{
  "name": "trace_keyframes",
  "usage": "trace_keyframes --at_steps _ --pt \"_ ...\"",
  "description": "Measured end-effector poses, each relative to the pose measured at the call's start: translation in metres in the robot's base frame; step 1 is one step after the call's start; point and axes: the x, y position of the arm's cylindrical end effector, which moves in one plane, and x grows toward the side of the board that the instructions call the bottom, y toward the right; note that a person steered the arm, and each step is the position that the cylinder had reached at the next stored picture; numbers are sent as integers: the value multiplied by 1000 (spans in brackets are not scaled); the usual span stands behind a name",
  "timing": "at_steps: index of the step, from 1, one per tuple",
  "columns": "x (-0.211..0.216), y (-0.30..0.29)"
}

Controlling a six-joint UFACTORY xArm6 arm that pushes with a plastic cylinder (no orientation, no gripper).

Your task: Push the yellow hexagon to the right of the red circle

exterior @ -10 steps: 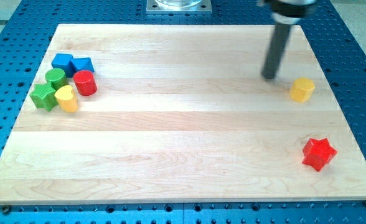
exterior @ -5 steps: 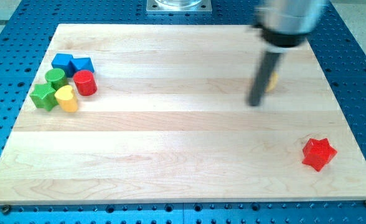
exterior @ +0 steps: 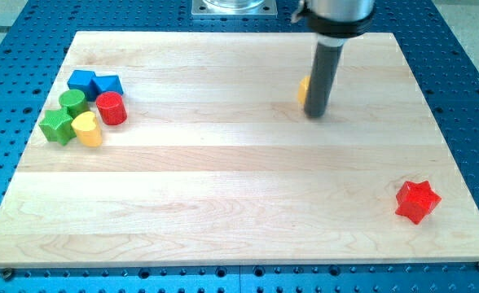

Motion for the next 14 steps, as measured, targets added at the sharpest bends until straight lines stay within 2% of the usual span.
trace_keyframes --at_steps 1,2,3,4,6,7,8,9,10,11,12,13,14 --pt "-35 0" --pt "-34 38" --pt "-71 0" --pt "-54 -156" --pt "-55 -118" --pt "-75 -173" --pt "-67 -286" --pt "-53 -276" --pt "-55 -218" --pt "-57 -123" --pt "-37 -139" --pt "-30 -237" --pt "-12 -184"
